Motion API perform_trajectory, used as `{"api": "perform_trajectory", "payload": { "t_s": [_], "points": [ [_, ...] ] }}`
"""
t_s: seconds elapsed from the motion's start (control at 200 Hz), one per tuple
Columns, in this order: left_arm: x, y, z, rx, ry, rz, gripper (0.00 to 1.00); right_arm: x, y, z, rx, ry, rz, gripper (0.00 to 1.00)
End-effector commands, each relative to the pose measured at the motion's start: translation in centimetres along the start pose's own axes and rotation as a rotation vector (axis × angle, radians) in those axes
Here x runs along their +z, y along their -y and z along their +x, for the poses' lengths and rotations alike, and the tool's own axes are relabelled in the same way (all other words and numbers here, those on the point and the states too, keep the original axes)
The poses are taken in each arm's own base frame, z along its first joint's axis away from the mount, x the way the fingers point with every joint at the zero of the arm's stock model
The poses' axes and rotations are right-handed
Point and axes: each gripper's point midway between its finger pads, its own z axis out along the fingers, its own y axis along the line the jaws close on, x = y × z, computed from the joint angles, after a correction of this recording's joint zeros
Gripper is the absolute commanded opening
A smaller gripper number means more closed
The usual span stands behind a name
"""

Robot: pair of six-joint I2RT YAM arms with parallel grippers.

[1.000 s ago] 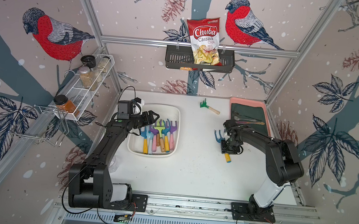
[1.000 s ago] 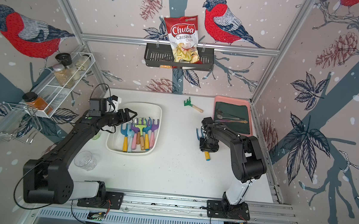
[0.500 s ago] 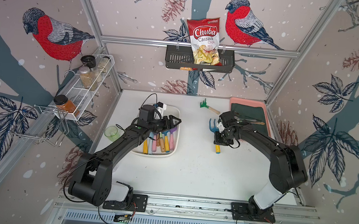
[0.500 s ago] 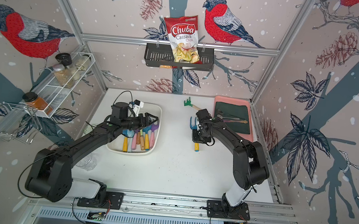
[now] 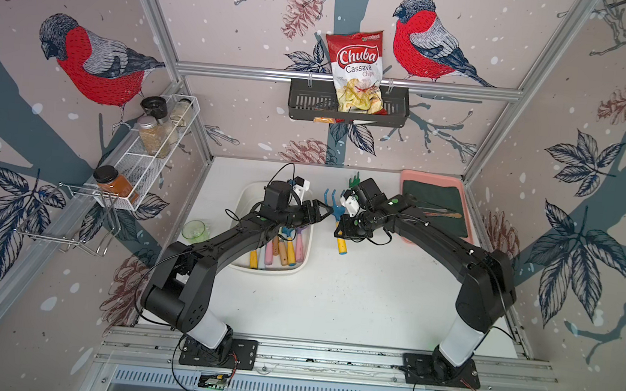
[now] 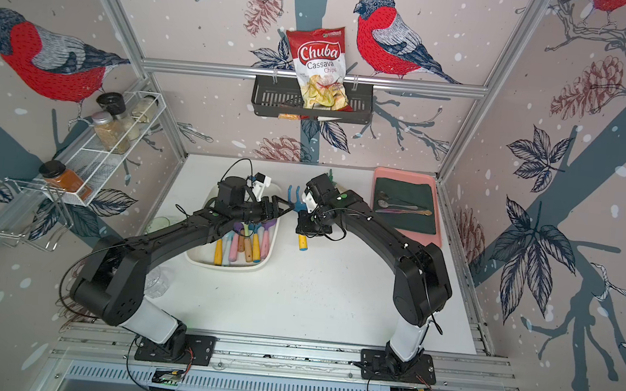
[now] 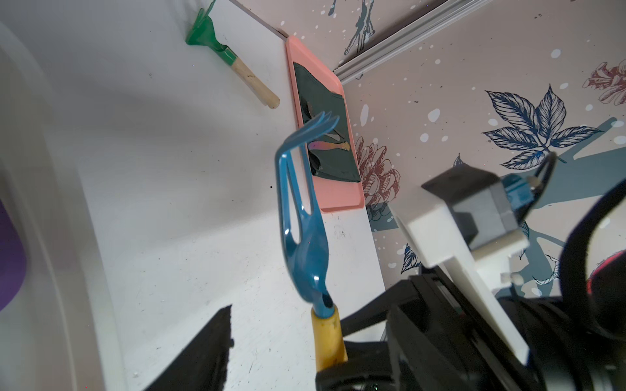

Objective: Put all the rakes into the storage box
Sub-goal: Pick up the rake at the center of the board, then place the rake in the storage box.

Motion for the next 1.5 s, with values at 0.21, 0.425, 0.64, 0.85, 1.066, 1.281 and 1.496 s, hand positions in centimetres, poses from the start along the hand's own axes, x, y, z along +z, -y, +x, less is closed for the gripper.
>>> {"api": "perform_trajectory", "payload": {
  "t_s": [0.21,0.425,0.64,0.85,1.066,1.281,1.496],
  "points": [
    [0.8,0.2,-1.1,0.028,0.023,0.015,0.38,0.6,-2.7,1.4,-0.013,-0.034,-0.038,0.16],
    [0.7,0.3,-1.1,0.029,0.02,0.013,0.08,0.5,-3.5,1.1,-0.02,-0.019,-0.043,0.17],
    [0.1,-0.2,-1.3,0.035,0.019,-0.012,0.0,-0.2,-3.8,0.6,-0.022,0.002,-0.045,0.76],
    [-4.3,-3.0,-3.3,0.015,0.072,-0.06,0.0,-2.3,-3.4,-0.3,0.002,0.058,-0.063,0.91],
    [-7.6,-8.4,-2.8,-0.036,0.059,-0.139,0.0,-2.9,-1.9,-0.5,0.024,0.079,-0.065,0.91],
    [-6.9,-12.7,-0.9,-0.05,-0.021,-0.221,0.0,-3.6,-1.4,-0.4,0.017,0.088,-0.04,0.91],
    [-6.1,-14.6,-0.3,-0.058,-0.073,-0.259,0.0,-4.1,-0.2,-0.1,0.03,0.093,-0.013,0.91]
  ]
}}
